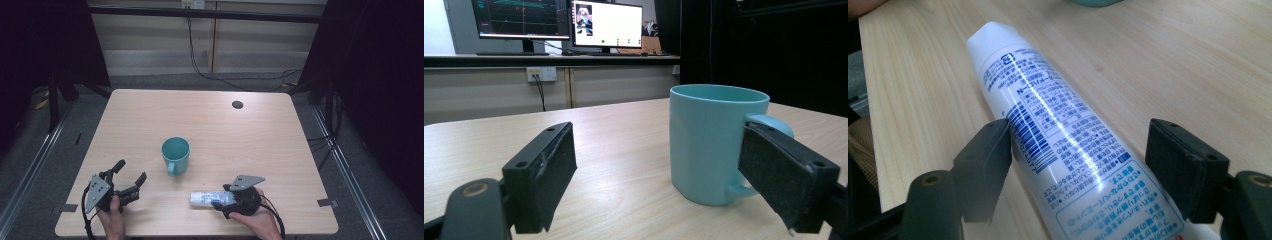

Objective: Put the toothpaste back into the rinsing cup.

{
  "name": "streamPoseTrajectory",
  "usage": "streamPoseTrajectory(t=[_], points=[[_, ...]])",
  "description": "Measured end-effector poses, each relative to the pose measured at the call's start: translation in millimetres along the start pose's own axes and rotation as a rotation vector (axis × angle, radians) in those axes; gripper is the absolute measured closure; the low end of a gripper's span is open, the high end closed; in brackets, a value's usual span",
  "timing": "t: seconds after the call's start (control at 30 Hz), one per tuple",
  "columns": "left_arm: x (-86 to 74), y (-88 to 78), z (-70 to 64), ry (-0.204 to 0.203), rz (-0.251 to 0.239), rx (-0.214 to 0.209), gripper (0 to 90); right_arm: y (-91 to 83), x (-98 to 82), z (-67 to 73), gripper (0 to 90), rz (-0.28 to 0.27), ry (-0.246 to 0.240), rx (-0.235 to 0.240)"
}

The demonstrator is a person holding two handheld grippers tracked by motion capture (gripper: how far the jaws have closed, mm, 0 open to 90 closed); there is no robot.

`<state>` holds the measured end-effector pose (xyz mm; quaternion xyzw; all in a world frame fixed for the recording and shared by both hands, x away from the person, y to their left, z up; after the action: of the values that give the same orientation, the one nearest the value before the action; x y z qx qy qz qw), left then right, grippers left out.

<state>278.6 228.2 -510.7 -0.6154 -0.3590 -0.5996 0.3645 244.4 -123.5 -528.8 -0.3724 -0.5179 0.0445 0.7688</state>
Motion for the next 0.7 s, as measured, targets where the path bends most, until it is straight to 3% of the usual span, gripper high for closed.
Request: streamPoseTrajectory(t=[0.17, 0.3, 0.7], points=[[0.0, -0.1, 0.3, 0.004, 0.000, 0.001, 15.5, 1.0, 0.5, 0.7, 37.7, -0.008, -0.027, -0.019], [0.0, -0.2, 0.1, 0.004, 0.000, 0.001, 15.5, 2.2, 0.6, 0.2, 41.0, 0.002, -0.034, -0.038], [0.0, -0.1, 0.1, 0.003, 0.000, 0.004, 15.5, 4.0, -1.1, -2.5, 41.1, 0.001, -0.025, -0.019]])
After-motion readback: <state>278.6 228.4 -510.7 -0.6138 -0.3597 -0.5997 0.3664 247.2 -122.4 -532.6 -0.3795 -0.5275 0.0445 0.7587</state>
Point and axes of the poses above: each handheld gripper's, and its own axes: y roughly forward along the jaws, x roughly out of its top, z roughly to its left, the point moved 4 cm from there along y, roughly forward along the jaws, and after that the axes turned 6 degrees about x, right-handed, at the moved point
